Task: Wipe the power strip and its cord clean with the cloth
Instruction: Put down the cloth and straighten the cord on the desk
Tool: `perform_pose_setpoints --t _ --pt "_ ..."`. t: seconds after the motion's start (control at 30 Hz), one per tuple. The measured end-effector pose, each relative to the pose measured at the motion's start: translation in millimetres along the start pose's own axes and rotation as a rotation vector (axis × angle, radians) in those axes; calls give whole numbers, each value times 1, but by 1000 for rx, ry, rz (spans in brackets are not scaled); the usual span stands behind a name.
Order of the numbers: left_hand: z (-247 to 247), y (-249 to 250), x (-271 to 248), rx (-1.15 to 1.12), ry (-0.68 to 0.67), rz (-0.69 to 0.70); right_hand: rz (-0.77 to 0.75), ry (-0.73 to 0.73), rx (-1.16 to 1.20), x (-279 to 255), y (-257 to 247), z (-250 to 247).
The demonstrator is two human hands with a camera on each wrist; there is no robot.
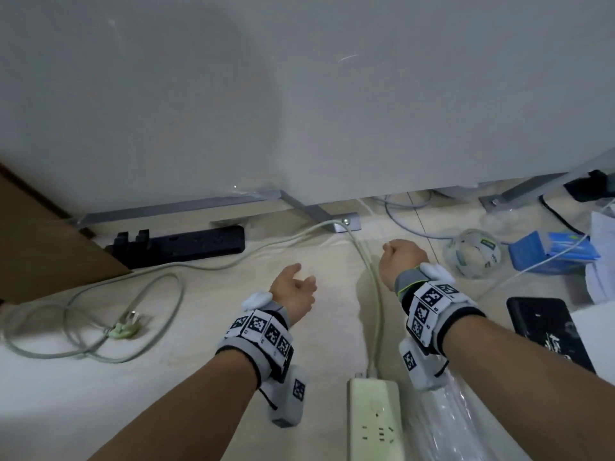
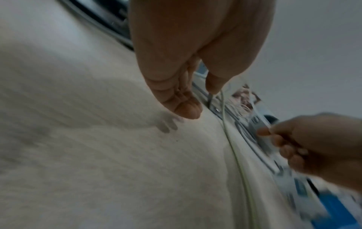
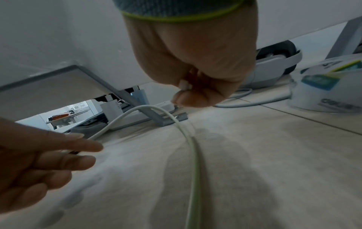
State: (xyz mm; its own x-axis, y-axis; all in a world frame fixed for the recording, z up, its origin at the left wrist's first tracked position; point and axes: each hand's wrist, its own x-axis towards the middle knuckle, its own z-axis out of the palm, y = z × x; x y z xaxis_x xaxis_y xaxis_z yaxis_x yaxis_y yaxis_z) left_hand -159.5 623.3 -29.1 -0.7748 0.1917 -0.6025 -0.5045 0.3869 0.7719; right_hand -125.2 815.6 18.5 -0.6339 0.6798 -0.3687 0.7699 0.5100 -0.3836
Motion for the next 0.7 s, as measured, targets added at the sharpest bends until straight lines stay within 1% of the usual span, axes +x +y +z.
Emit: perform_pose_setpoints --t 0.1,0.17,0.23,0.3,0.37,0.43,0.5,0.57,0.6,0.63,0.67,0.7 --pt "15 12 27 -418 76 -123 -44 41 10 28 -14 0" --pt "21 21 40 -682 68 -154 -97 32 -25 43 -24 2" --pt "24 27 51 -902 34 -183 -116 40 -61 55 -30 6" --pt "24 30 57 -1013 -6 -177 -123 51 -20 63 -31 9" --pt "24 29 63 -1024 -17 -124 -169 43 45 68 -29 14" --pt "23 30 64 -953 17 -47 -263 -1 71 71 -31 23" --pt "23 32 66 -820 92 43 -341 -36 70 74 -38 30" --pt "24 31 74 -605 187 130 -370 -58 51 77 -49 36" --pt "25 33 75 -446 226 180 -377 -67 32 80 -54 38" --pt "27 29 80 -282 266 272 -378 -79 8 83 -60 40" --pt "28 32 78 -71 274 373 -385 -89 -13 86 -63 41" --pt "28 28 85 130 279 479 -386 -109 -35 88 -67 41"
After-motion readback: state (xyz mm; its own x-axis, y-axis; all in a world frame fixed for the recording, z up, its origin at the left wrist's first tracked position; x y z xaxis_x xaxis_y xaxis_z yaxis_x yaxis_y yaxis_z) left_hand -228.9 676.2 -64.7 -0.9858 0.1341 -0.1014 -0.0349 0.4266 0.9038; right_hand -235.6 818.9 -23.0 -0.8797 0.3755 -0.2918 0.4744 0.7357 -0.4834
